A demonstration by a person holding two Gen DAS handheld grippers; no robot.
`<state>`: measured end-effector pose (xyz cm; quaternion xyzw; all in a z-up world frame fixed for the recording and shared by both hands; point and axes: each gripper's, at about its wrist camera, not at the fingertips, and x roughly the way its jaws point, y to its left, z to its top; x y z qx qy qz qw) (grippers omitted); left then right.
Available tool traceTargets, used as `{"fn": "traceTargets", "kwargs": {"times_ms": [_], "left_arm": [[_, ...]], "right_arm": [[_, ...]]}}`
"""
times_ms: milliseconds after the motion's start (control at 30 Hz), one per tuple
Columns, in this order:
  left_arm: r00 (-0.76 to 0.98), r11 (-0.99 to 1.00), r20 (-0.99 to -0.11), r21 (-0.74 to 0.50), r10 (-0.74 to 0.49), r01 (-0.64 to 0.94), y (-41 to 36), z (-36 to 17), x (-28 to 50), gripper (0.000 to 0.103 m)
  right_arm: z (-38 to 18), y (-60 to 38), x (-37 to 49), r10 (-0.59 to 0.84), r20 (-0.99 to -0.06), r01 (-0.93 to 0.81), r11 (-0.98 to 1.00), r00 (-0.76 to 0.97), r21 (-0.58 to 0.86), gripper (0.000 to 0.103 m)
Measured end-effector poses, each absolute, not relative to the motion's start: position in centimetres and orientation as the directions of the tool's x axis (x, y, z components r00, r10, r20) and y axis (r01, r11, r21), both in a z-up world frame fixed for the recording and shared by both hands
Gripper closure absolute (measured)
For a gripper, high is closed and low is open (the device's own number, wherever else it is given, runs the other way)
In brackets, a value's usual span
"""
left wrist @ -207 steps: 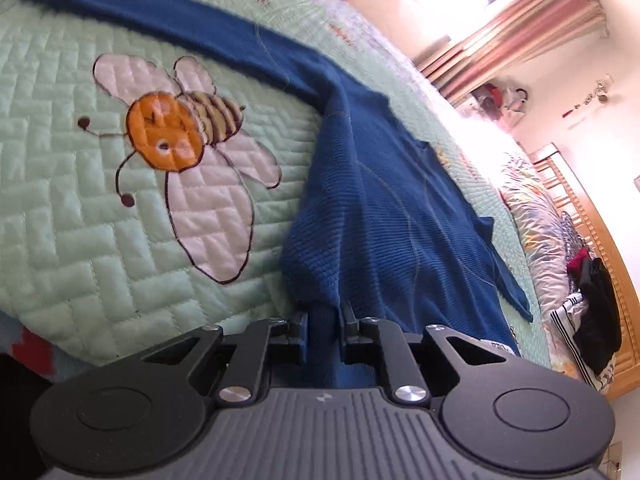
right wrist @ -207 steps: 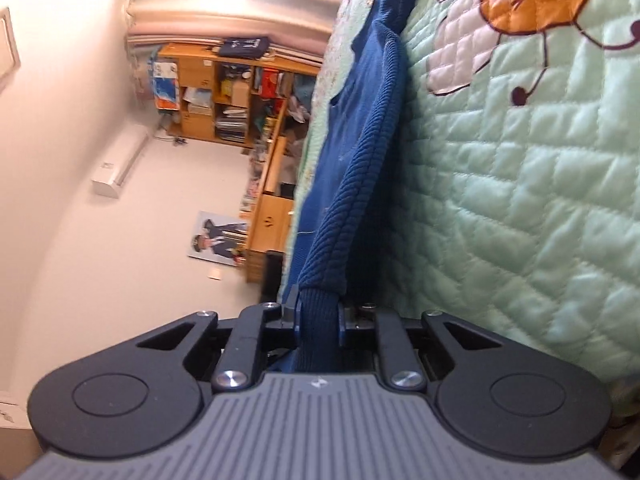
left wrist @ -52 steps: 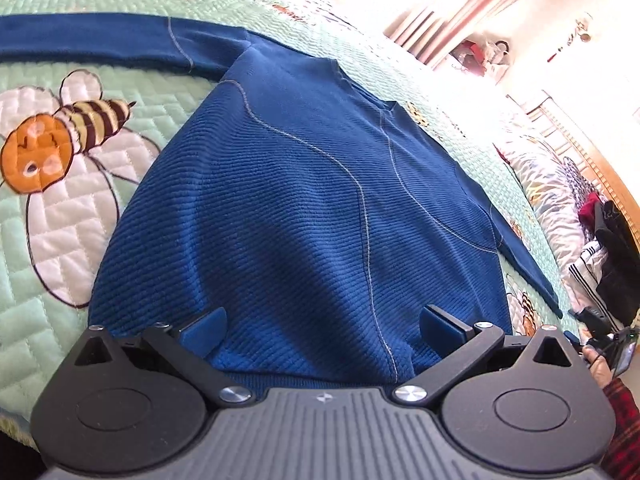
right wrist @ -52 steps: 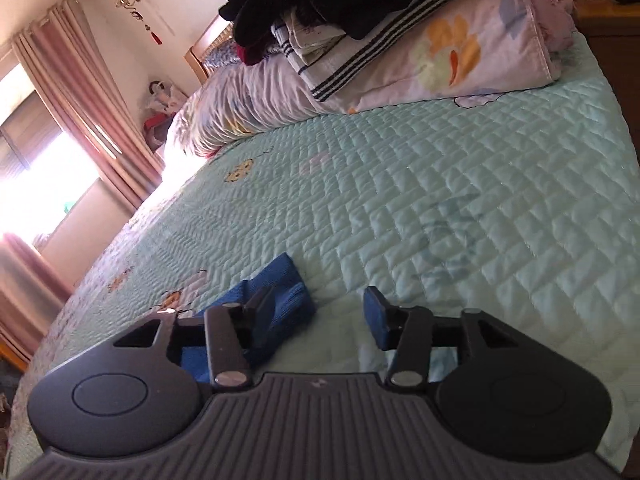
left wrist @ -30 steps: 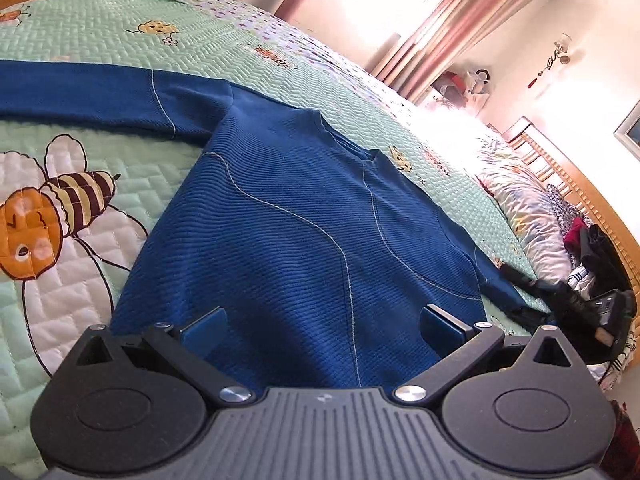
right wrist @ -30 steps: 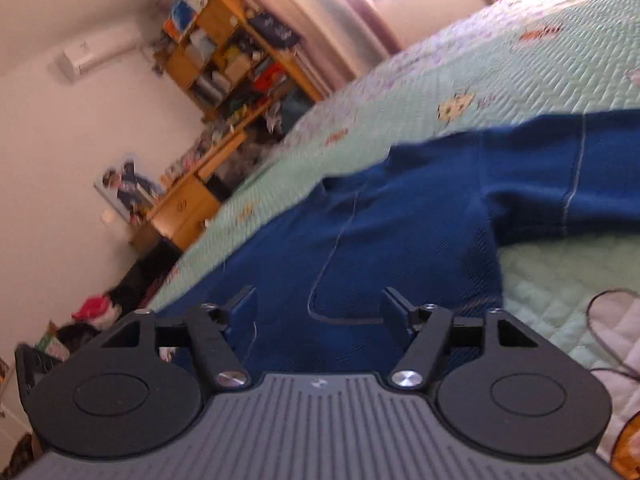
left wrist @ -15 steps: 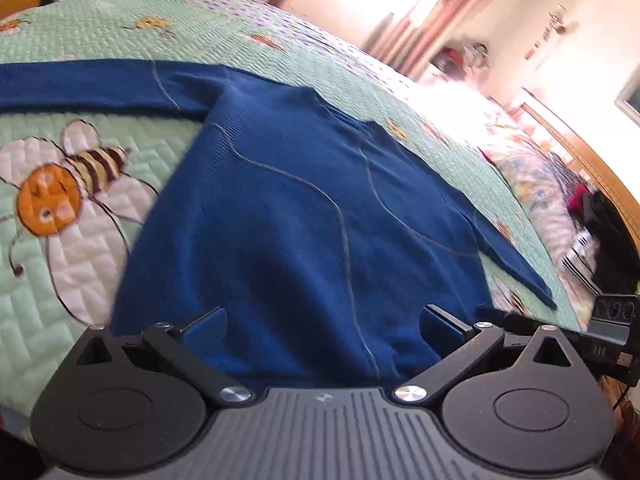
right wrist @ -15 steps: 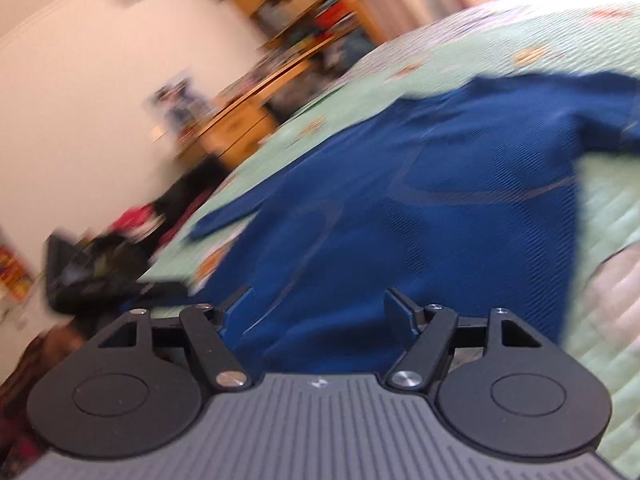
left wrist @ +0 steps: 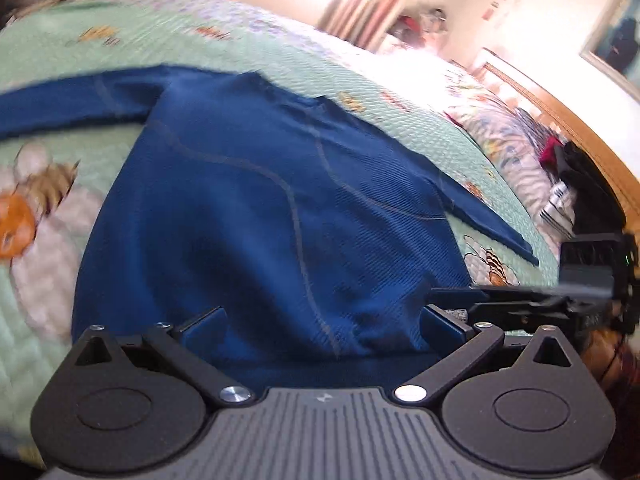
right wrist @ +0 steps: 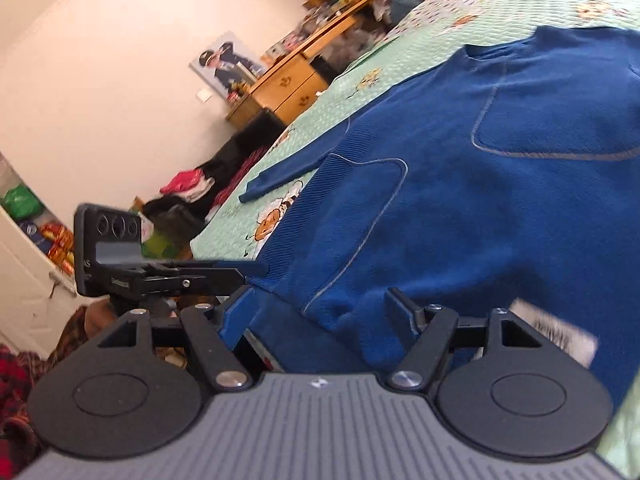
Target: Fold clothes
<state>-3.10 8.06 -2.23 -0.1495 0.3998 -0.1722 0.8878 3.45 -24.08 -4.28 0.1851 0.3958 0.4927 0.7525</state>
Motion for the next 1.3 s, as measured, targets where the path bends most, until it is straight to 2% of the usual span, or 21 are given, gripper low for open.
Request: {"fn": "traceTargets", "kwargs": {"times_ms": [133,267,300,333,467,533,633,667,733,767,800,833,900,967,1033,1067,1100,1167,1233,1300], "left_arm": [[0.596,0.914,-0.695,-0.339,-0.402,0.222,7.4,-3.0,0.0,0.001],[0.569,0.941,-0.750,-0.289,-0.337,0.178,7.9,-5.2,2.5,0.001],[0.570,0.943,-0.752,-0.286,-0.331,0.171,8.2,-5.4,2.9,0.001],[0.575,0.942,-0.747,-0.290,-0.333,0.169,8.5,-5.5,3.1,0.001],[0.579,0.937,-0.738,-0.303,-0.346,0.174,9.3,-5.4,4.1,0.001],[0.569,0.928,-0.736,-0.336,-0.366,0.162,9.7,-5.1,4.5,0.001],[0.561,0.888,-0.696,-0.418,-0.448,0.190,10.3,-4.1,5.5,0.001],[0.557,0.873,-0.680,-0.440,-0.476,0.209,10.4,-3.8,5.9,0.001],[0.548,0.887,-0.702,-0.415,-0.455,0.204,10.5,-3.7,7.4,0.001],[0.543,0.898,-0.719,-0.394,-0.435,0.197,10.5,-3.7,8.2,0.001],[0.536,0.908,-0.735,-0.376,-0.415,0.187,10.5,-3.7,9.1,0.001],[0.531,0.912,-0.744,-0.367,-0.407,0.184,10.6,-3.6,9.8,0.001],[0.529,0.905,-0.736,-0.377,-0.422,0.198,10.6,-3.3,11.2,0.001],[0.532,0.901,-0.729,-0.383,-0.430,0.203,10.5,-2.9,12.6,0.001],[0.530,0.901,-0.729,-0.370,-0.433,0.227,10.0,-2.6,14.0,0.001],[0.525,0.904,-0.736,-0.359,-0.428,0.233,9.7,-2.6,14.7,0.001],[0.517,0.903,-0.741,-0.352,-0.429,0.246,9.4,-2.7,15.5,0.001],[0.500,0.900,-0.749,-0.343,-0.435,0.269,9.0,-3.2,17.4,0.001],[0.478,0.910,-0.775,-0.328,-0.414,0.256,9.2,-4.3,19.8,0.001],[0.485,0.925,-0.790,-0.289,-0.375,0.245,9.7,-5.1,21.9,0.002]], "right_arm": [[-4.3,-22.5,6.7,0.890,-0.438,-0.614,0.416,0.125,0.671,0.031],[-6.4,-20.6,11.6,0.850,-0.527,-0.614,0.421,0.010,0.668,0.031],[-6.9,-20.7,13.0,0.852,-0.523,-0.615,0.406,-0.012,0.676,0.037],[-7.2,-21.0,14.5,0.867,-0.497,-0.598,0.386,-0.024,0.702,0.037],[-7.0,-23.8,20.7,0.881,-0.456,-0.514,0.452,0.129,0.729,0.037],[-6.1,-24.0,22.0,0.859,-0.470,-0.498,0.503,0.201,0.706,0.036],[-5.2,-20.9,21.2,0.928,-0.373,-0.576,0.302,-0.005,0.759,0.036],[-5.3,-18.9,20.5,0.920,-0.374,-0.597,0.234,-0.120,0.767,0.036],[-6.2,-15.9,19.9,0.848,-0.455,-0.652,0.185,-0.272,0.735,0.036],[-6.9,-15.1,20.4,0.814,-0.505,-0.676,0.202,-0.286,0.709,0.041],[-7.4,-15.2,22.1,0.824,-0.493,-0.650,0.216,-0.280,0.729,0.065],[-8.0,-15.4,23.8,0.835,-0.482,-0.622,0.233,-0.267,0.748,0.069],[-8.4,-17.6,28.4,0.878,-0.474,-0.549,0.362,-0.071,0.753,0.073],[-8.1,-19.3,30.9,0.847,-0.517,-0.510,0.502,0.125,0.699,0.081],[-7.1,-20.1,31.2,0.819,-0.527,-0.530,0.557,0.225,0.639,0.078],[-6.7,-20.3,30.7,0.832,-0.509,-0.536,0.540,0.221,0.649,0.070],[-6.6,-20.1,30.3,0.859,-0.484,-0.544,0.491,0.170,0.680,0.062],[-6.6,-19.6,29.2,0.888,-0.459,-0.573,0.388,0.023,0.721,0.052],[-7.0,-19.1,29.2,0.871,-0.488,-0.579,0.370,-0.057,0.726,0.051],[-7.4,-19.8,30.4,0.876,-0.482,-0.561,0.390,-0.019,0.730,0.052]]}}
